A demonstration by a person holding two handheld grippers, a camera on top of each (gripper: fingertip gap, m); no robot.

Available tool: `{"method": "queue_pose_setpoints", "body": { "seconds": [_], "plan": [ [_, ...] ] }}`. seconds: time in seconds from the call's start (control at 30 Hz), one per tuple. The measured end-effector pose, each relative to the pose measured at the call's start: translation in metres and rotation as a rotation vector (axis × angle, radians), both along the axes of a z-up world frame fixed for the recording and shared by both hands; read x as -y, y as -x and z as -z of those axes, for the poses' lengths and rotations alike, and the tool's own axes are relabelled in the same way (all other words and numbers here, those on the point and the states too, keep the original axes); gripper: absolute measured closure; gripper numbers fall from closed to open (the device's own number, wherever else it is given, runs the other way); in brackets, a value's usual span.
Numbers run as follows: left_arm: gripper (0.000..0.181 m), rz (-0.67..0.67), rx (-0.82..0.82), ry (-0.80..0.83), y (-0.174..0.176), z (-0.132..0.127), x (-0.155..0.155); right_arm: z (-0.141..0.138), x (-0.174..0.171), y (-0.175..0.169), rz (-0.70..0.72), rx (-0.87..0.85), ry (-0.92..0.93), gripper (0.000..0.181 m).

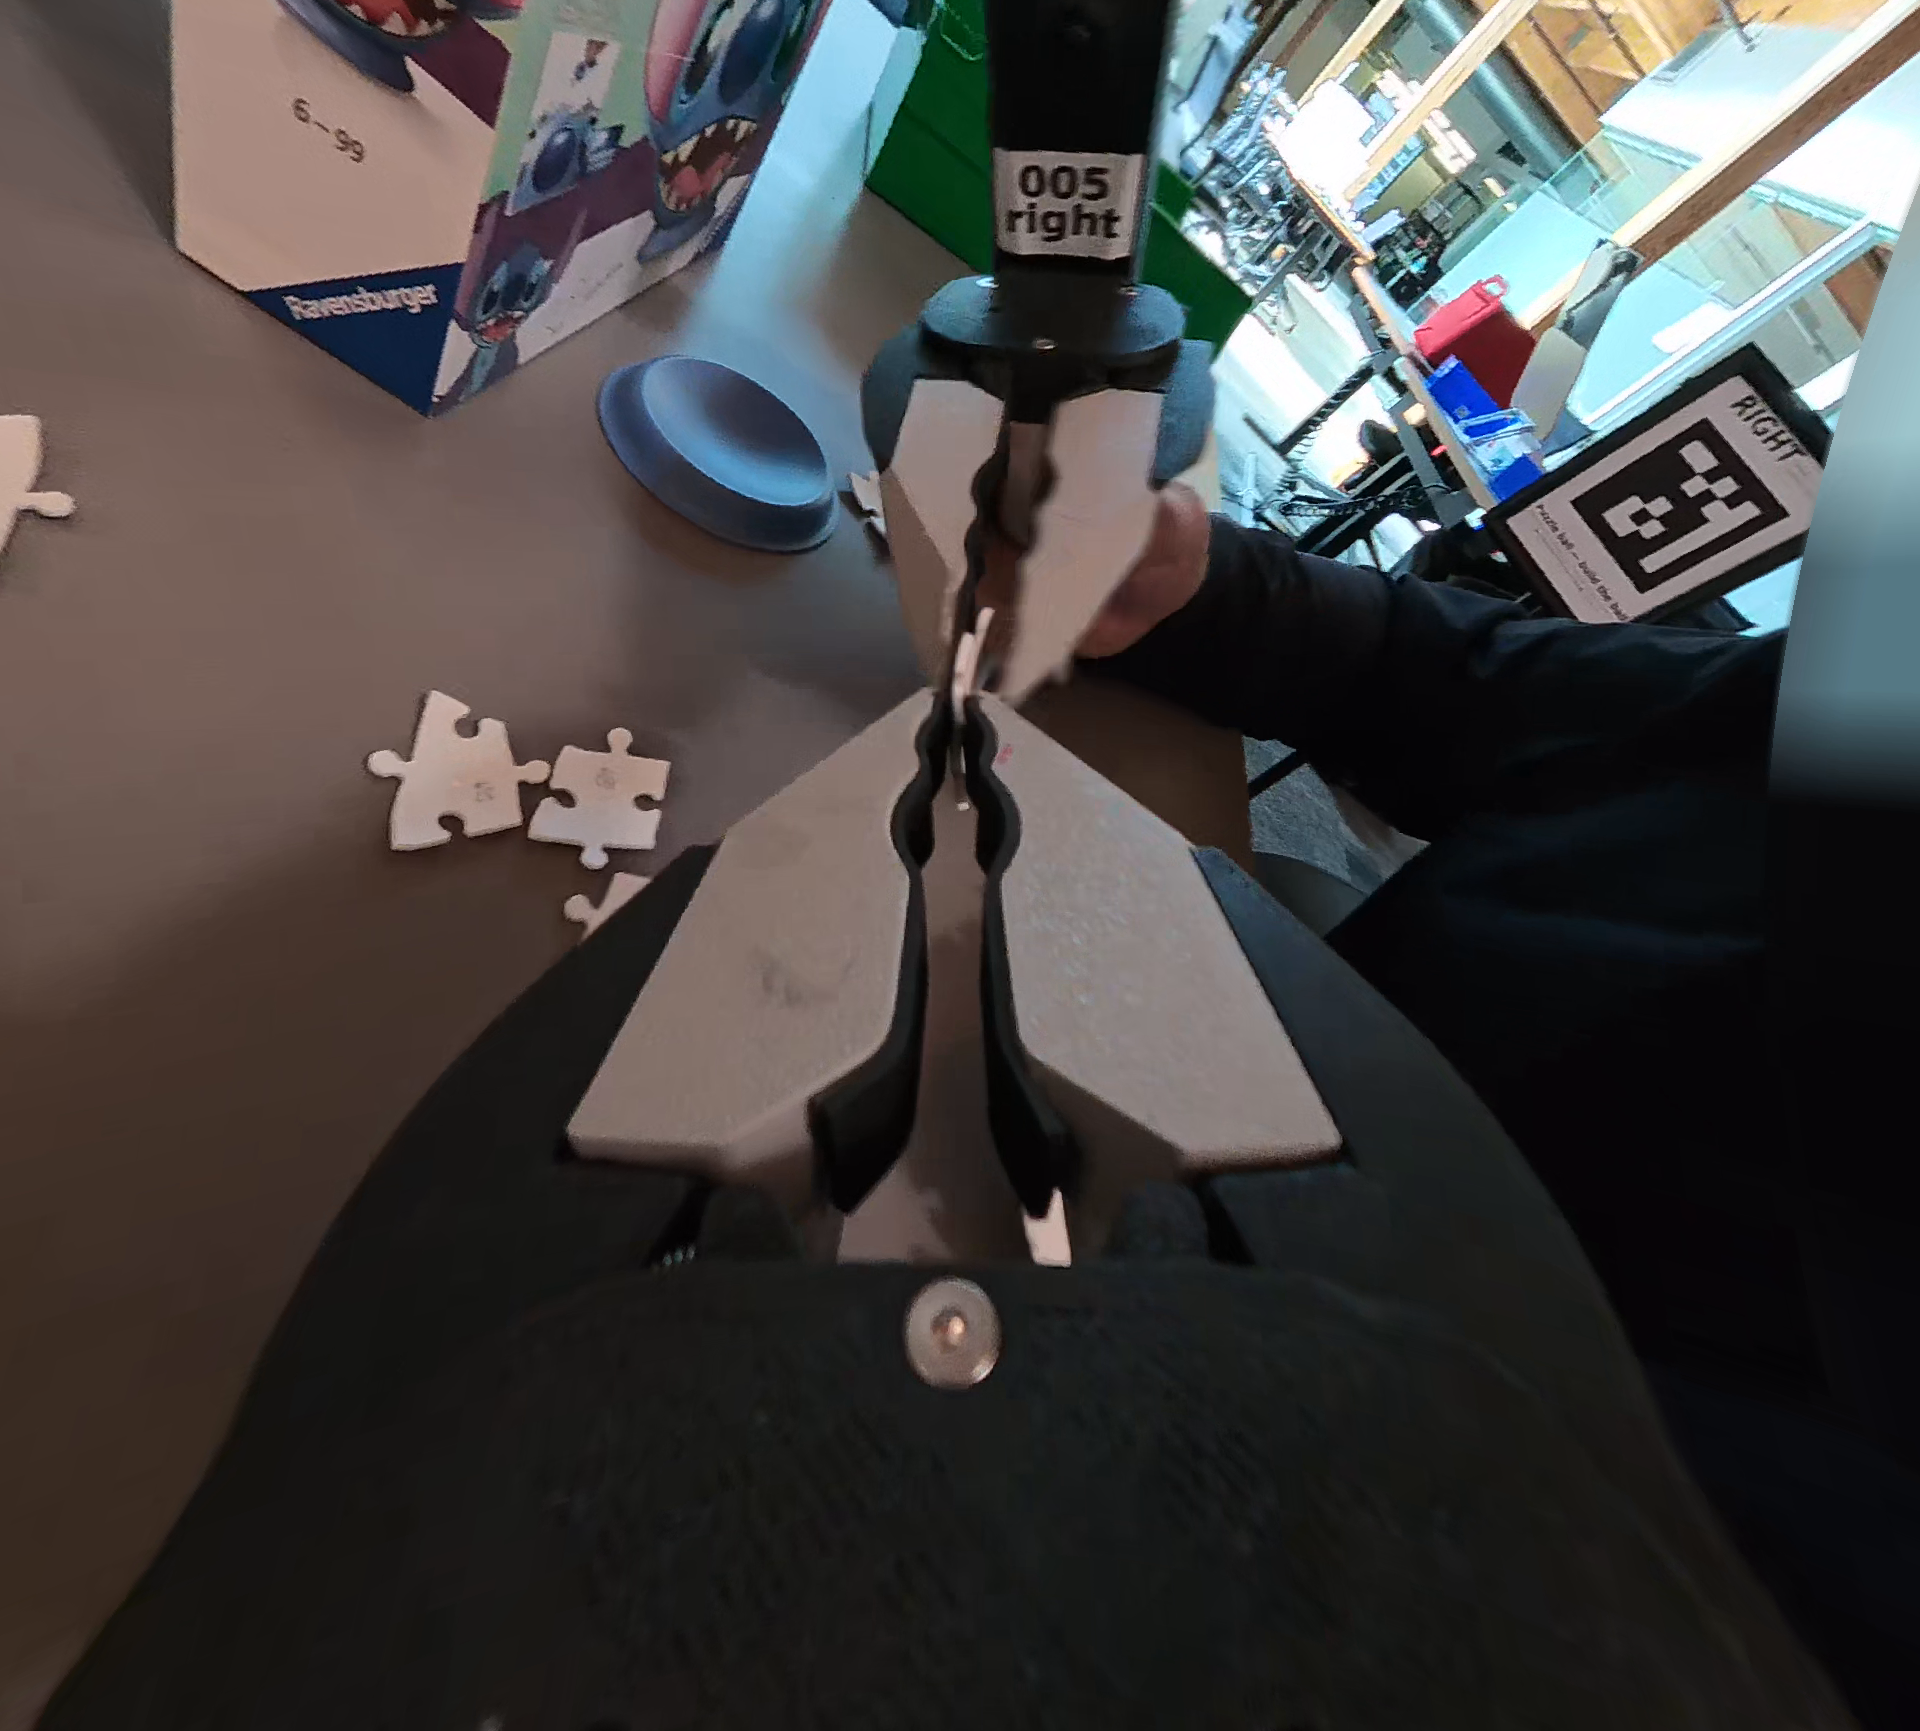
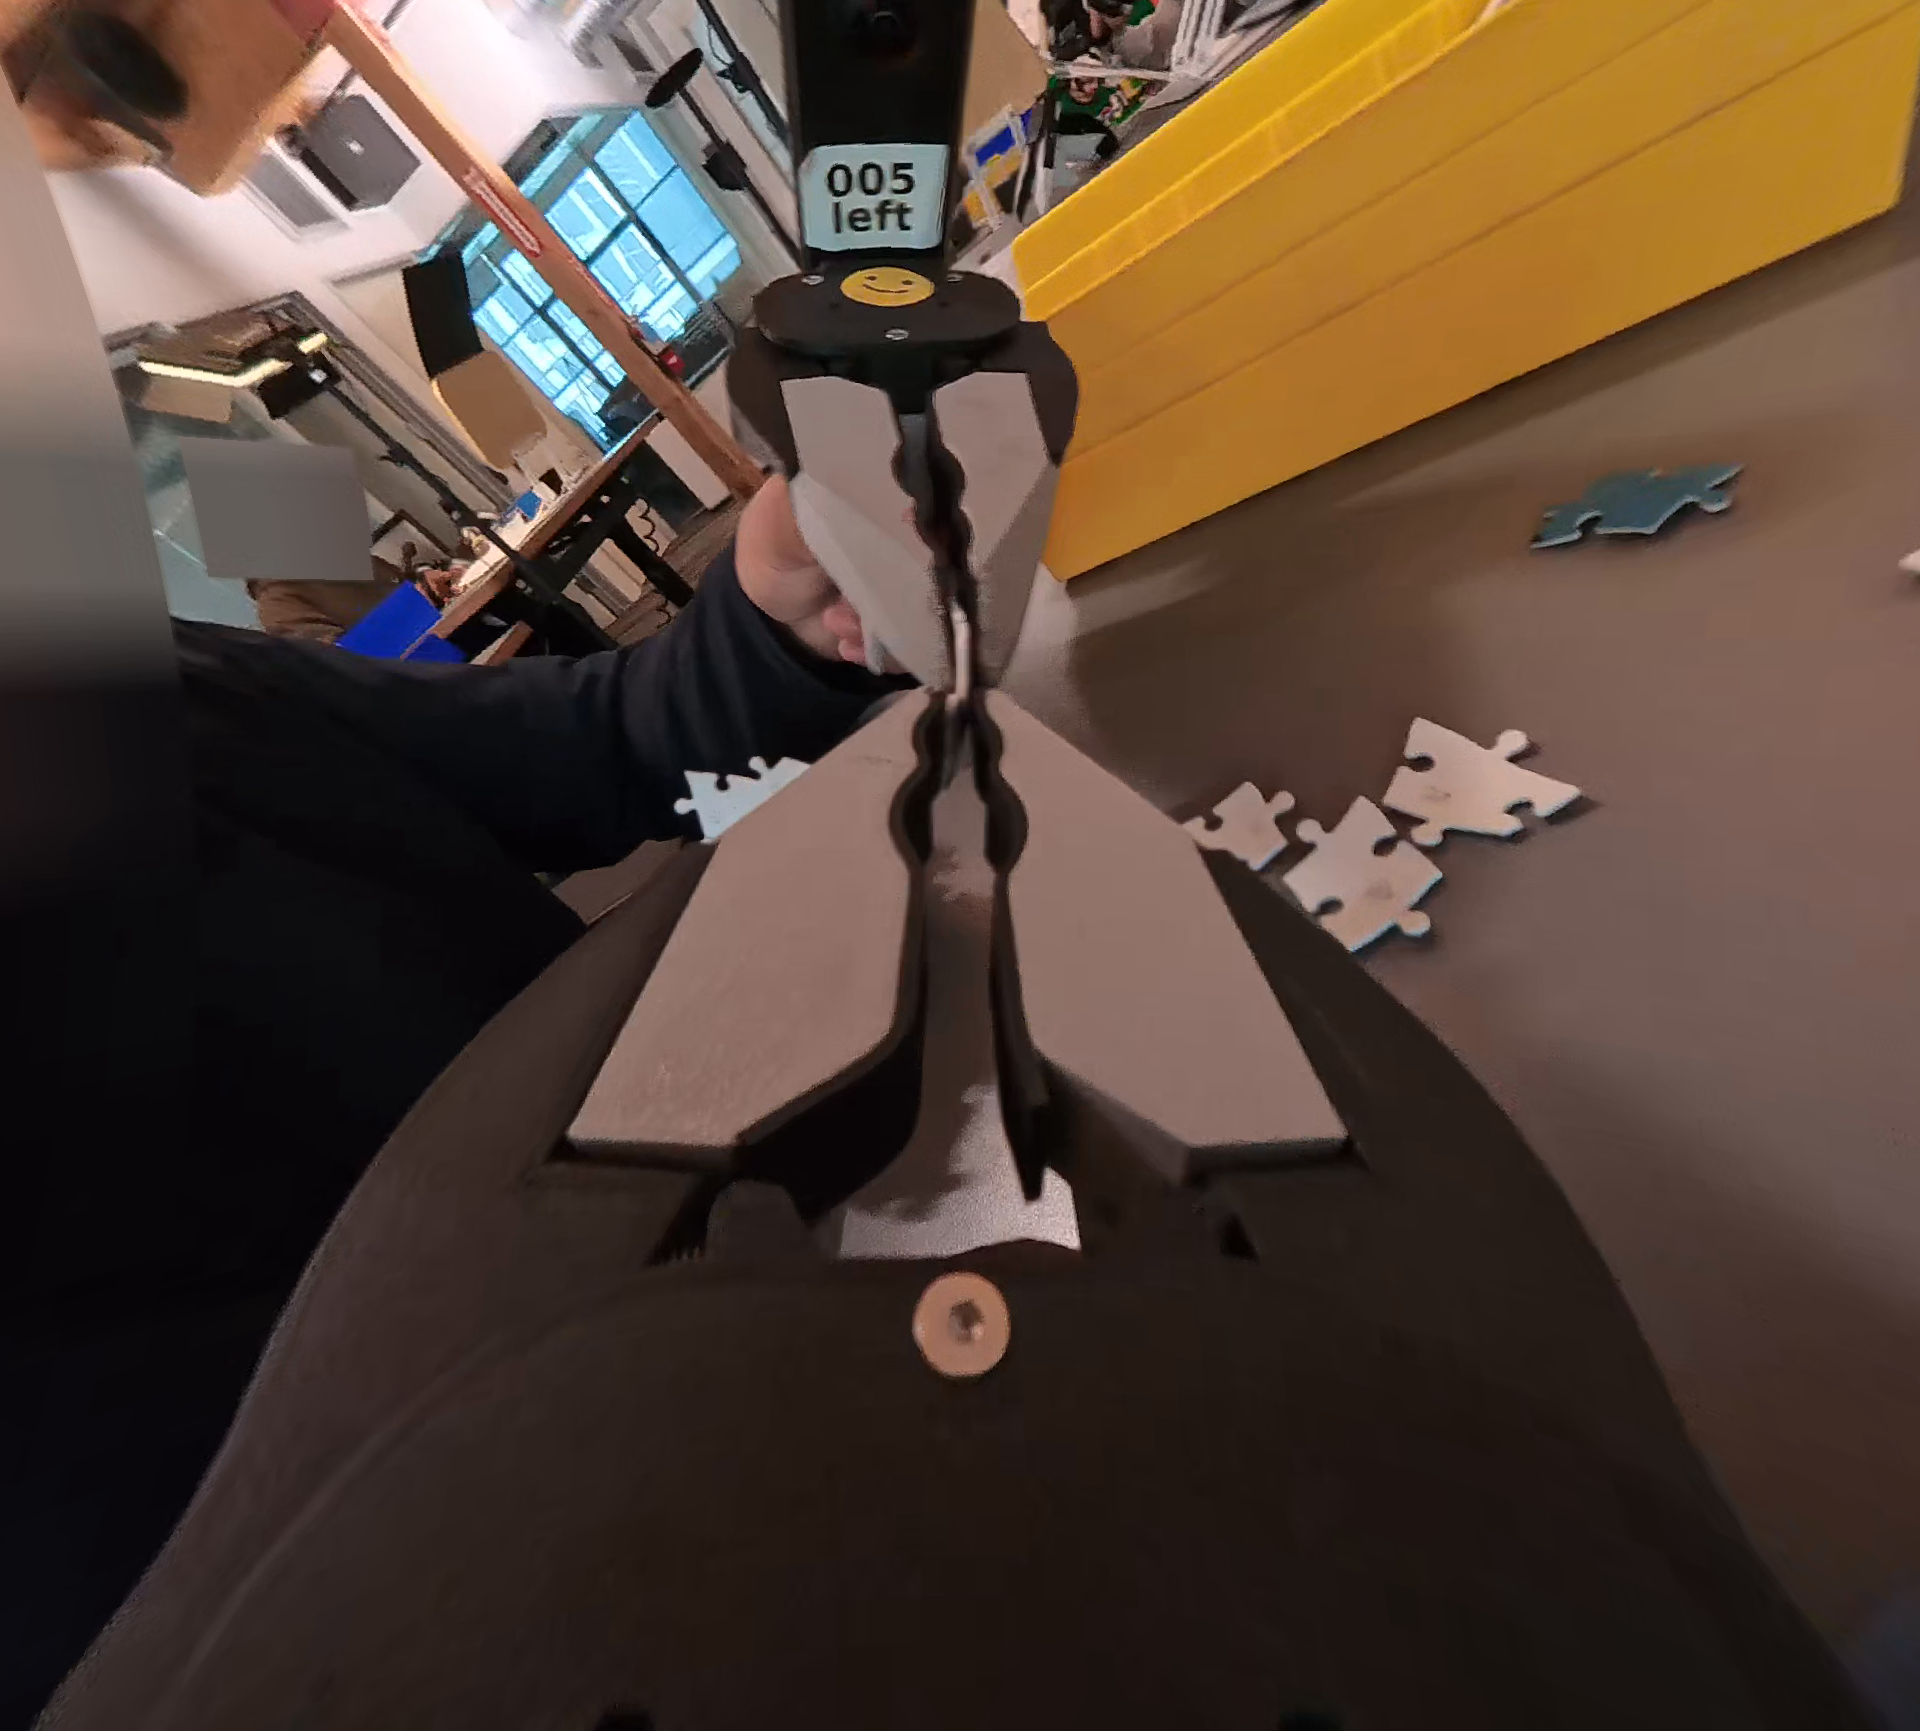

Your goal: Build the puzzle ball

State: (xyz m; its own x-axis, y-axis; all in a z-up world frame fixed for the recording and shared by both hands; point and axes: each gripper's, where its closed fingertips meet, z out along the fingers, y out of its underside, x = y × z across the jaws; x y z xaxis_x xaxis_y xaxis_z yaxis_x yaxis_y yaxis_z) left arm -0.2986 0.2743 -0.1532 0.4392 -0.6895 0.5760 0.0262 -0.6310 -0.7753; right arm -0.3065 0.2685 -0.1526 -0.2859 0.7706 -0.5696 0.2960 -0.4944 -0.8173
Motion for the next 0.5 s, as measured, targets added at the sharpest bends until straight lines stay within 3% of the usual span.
{"method": "queue_pose_setpoints", "body": {
  "seconds": [0.2,0.27,0.5],
  "plan": [
    [0.179,-0.036,-0.099,0.015,0.004,0.009,0.002,0.009,-0.002,0.000,0.047,0.063,-0.113,0.181],
    [0.159,-0.115,-0.147,-0.013,0.019,0.002,0.007,0.013,-0.004,-0.001,0.071,0.089,-0.166,0.181],
    [0.157,-0.256,-0.315,-0.030,0.066,-0.021,0.090,0.009,-0.006,-0.022,0.060,0.196,-0.266,0.181]
  ]
}}
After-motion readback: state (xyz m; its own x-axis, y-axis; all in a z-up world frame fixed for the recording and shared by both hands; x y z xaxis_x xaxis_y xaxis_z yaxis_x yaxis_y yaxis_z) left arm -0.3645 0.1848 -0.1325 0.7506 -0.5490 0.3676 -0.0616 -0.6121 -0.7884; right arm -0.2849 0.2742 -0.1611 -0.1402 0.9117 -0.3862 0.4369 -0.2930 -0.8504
